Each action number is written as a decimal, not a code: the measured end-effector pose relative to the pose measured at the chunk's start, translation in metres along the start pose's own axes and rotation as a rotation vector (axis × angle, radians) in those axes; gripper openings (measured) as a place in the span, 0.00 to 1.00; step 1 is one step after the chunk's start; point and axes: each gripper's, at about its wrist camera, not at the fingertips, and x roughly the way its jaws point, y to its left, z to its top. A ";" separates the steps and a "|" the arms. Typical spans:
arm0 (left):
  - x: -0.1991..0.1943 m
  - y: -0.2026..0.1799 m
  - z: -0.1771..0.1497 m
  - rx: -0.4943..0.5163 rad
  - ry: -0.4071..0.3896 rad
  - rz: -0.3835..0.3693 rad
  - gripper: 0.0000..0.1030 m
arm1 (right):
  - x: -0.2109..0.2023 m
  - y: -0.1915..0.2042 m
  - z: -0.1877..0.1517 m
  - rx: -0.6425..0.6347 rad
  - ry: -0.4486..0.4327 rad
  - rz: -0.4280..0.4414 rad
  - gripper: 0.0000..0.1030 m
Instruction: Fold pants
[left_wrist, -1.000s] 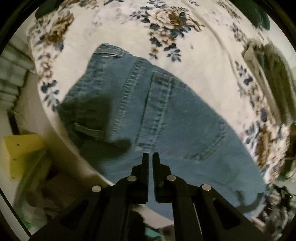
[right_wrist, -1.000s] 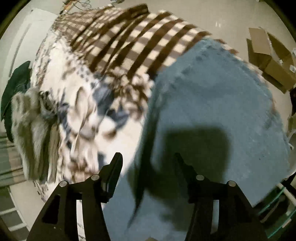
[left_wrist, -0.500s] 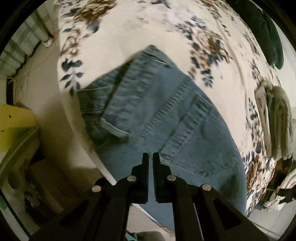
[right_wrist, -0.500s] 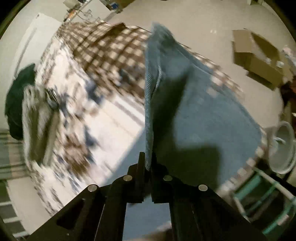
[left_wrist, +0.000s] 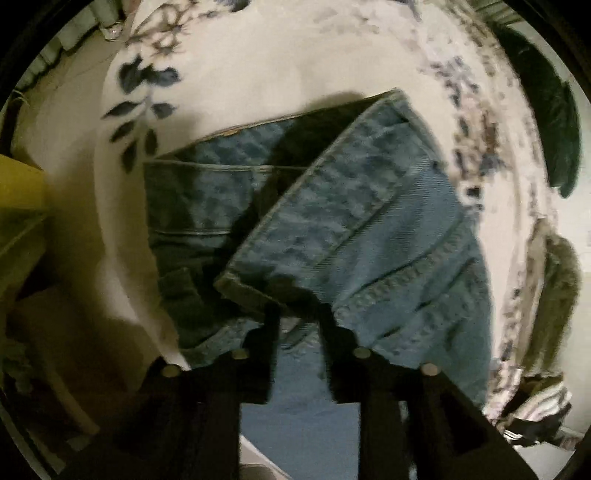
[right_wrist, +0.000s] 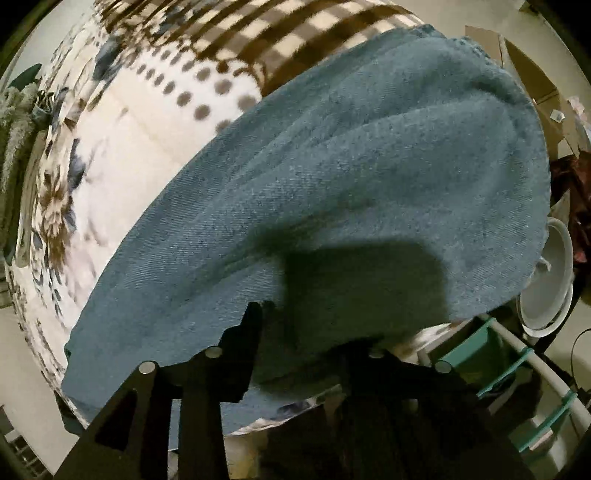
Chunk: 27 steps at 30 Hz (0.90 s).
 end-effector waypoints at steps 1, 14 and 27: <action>-0.005 0.001 -0.002 -0.003 -0.012 -0.037 0.26 | 0.002 0.000 0.000 -0.002 0.005 -0.005 0.43; 0.003 0.023 0.003 -0.096 -0.099 -0.012 0.38 | 0.017 0.027 0.011 -0.013 0.026 -0.043 0.50; -0.105 0.012 0.003 0.156 -0.302 0.027 0.13 | -0.002 0.025 0.004 -0.007 -0.043 -0.059 0.09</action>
